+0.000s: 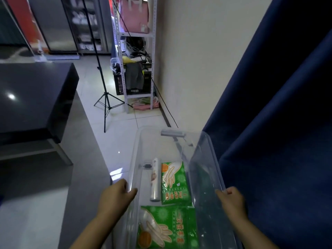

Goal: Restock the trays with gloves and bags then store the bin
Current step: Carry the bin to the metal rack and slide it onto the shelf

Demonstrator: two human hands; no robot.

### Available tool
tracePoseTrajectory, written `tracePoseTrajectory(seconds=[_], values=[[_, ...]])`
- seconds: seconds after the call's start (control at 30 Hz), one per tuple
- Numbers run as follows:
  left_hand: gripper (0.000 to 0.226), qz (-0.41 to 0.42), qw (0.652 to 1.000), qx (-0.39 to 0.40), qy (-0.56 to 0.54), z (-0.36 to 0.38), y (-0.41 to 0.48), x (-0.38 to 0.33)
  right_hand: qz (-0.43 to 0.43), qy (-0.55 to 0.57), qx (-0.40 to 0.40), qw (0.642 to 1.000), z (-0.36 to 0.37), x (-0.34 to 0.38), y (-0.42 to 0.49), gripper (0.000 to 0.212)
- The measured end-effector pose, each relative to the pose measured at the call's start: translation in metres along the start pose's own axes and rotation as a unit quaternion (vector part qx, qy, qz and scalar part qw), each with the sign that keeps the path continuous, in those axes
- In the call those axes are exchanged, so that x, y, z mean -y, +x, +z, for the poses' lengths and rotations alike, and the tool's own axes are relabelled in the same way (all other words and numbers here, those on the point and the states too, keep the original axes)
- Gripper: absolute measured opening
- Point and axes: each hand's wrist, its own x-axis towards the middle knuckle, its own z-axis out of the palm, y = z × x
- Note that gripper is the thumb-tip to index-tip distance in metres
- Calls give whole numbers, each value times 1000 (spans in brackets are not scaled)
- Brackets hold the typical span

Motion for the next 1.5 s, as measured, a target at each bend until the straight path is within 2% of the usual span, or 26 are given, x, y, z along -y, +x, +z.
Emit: tracePoseTrajectory(seconds=[0.17, 0.3, 0.53, 0.67, 1.13, 1.33, 1.5], values=[[38, -22, 999, -6, -39, -2, 86, -11, 4, 16, 8, 1000, 40, 58, 70, 31], [34, -42, 999, -8, -9, -12, 149, -18, -9, -8, -1, 1000, 72, 104, 115, 33], [33, -84, 996, -30, -3, -20, 228, -23, -11, -32, 43, 999, 121, 166, 182, 33], [32, -118, 992, -37, -5, -17, 269, -21, -44, -82, 95, 991, 153, 197, 226, 30], [26, -260, 957, -123, -37, -33, 409, -47, -142, -92, 238, 956, 279, 339, 390, 31], [30, -306, 935, -173, -51, -52, 467, -31, -176, -116, 265, 941, 351, 408, 423, 29], [29, -316, 935, -157, -40, -77, 543, 5, -194, -120, 263, 937, 424, 462, 442, 31]])
